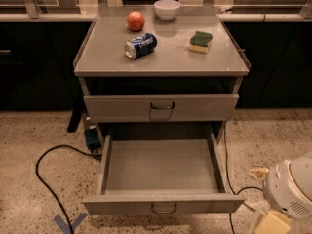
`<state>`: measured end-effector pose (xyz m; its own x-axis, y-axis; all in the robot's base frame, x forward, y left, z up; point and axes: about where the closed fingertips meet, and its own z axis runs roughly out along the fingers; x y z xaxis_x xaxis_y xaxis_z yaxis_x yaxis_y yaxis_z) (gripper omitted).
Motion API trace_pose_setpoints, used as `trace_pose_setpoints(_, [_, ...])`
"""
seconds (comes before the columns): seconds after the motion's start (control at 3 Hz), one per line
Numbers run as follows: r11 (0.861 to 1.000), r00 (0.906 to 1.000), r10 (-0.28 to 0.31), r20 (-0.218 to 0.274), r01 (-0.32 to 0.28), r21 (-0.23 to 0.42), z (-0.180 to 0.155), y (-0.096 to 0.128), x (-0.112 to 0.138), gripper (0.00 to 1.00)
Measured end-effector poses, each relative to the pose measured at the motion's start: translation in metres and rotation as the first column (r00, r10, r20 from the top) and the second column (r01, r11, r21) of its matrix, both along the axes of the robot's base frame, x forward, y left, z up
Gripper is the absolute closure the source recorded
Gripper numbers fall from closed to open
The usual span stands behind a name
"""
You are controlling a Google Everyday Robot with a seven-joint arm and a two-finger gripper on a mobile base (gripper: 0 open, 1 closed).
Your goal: Close middle drawer
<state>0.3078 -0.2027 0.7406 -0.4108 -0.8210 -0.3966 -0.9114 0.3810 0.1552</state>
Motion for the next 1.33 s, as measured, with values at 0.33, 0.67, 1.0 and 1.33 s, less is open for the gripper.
trace_pose_setpoints(0.33, [1.0, 1.0, 0.0, 0.0, 0.0, 0.0, 0.0, 0.0, 0.0, 0.0])
trace_pose_setpoints(0.67, [1.0, 0.9998, 0.013, 0.013, -0.013, -0.014, -0.022, 0.005, 0.0, 0.0])
trace_pose_setpoints(1.0, [0.999, 0.9991, 0.04, 0.017, -0.039, -0.029, -0.077, 0.018, 0.001, 0.0])
trace_pose_setpoints(1.33, [0.999, 0.999, 0.031, 0.032, -0.029, -0.042, -0.132, 0.03, 0.011, 0.0])
